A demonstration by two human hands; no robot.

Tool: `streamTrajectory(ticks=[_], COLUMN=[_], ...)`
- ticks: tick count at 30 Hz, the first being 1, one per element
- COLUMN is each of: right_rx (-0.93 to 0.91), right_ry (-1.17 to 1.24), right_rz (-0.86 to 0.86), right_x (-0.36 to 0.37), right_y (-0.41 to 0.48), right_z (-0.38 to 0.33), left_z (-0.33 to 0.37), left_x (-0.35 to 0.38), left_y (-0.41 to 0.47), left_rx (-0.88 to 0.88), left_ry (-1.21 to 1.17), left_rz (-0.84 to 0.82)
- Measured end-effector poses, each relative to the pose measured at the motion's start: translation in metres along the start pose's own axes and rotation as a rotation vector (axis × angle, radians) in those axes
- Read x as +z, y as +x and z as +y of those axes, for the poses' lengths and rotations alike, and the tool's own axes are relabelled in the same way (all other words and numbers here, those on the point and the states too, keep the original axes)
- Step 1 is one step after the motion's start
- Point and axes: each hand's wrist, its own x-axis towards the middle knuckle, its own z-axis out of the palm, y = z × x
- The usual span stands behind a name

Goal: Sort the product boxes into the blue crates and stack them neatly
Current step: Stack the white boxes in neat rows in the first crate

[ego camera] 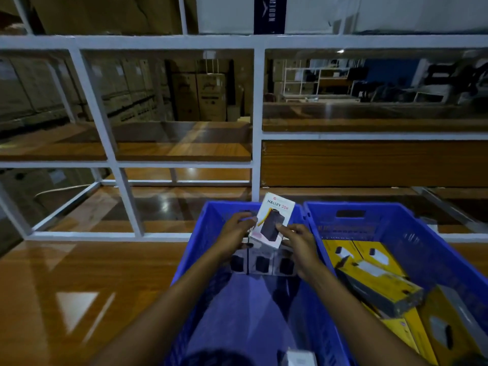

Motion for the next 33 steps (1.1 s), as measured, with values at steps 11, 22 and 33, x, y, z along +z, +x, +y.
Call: streamTrajectory(ticks=[11, 22, 33], right_rx=[-0.217, -0.777, -0.646], right_ry=[-0.106, -0.650, -0.679], right_rz=[0.048, -0.048, 0.080], right_x=[0.005, 0.021, 0.017], right_y=[-0.002, -0.033, -0.029], right_z=[0.006, 0.003, 0.000], left_z=[-0.013, -0.009, 0.003], left_x=[-0.002, 0.001, 0.012], left_y=[0.001, -0.003, -0.014], left_rx=[-0.002, -0.246, -0.029], left_ry=[-0.066, -0.395, -0.110], left_rz=[-0.102, -0.050, 0.115])
